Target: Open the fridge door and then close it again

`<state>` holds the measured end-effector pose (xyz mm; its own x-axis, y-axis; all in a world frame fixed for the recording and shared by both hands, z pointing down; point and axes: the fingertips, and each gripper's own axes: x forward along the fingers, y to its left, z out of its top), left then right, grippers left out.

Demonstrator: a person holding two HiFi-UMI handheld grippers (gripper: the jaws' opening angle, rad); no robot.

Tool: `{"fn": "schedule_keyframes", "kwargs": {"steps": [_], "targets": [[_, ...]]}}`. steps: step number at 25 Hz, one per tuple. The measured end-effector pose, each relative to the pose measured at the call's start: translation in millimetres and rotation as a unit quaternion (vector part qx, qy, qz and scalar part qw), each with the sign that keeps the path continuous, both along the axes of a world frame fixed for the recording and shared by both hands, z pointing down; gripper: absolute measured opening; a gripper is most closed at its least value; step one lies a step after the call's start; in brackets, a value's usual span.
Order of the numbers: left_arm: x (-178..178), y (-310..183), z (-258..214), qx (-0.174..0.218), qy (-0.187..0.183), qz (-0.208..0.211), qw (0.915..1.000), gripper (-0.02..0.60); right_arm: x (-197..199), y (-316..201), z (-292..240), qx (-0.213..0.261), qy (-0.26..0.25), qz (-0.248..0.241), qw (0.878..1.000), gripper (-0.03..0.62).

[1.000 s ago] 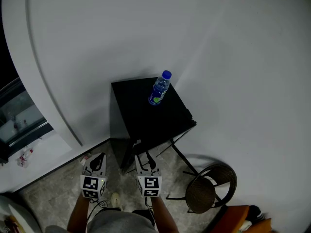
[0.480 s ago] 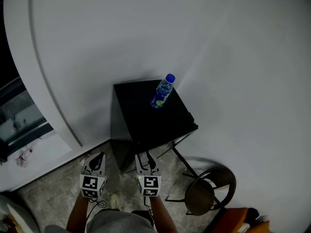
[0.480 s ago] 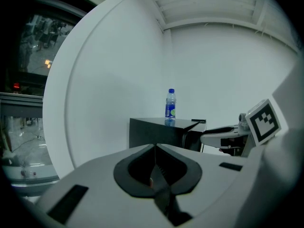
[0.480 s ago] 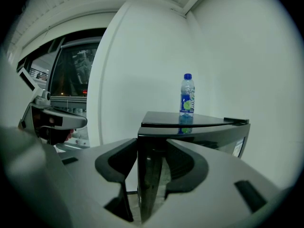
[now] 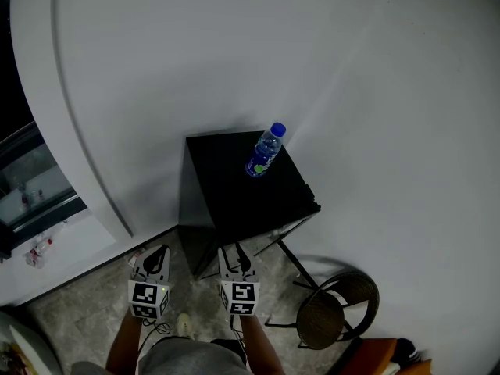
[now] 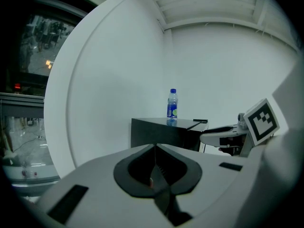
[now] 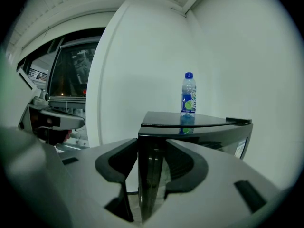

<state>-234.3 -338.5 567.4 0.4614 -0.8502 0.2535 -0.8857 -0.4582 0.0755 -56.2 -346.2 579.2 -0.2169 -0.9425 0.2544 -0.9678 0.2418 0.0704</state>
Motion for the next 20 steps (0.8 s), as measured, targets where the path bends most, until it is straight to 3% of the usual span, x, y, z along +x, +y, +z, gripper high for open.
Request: {"fn": "schedule_keyframes", "kwargs": {"steps": [11, 20], "targets": [[3.5, 5.1, -1.0, 0.002, 0.0, 0.008, 1.0, 0.012, 4.5, 7.8, -11.1, 0.016, -0.01, -0.012, 1.0, 0.193], [36.1, 20.7, -15.1, 0.013, 0.008, 0.047, 0.9988, 0.012, 30.7, 40.4, -37.1, 0.04, 0.004, -0.001, 0.999, 0.178]]}}
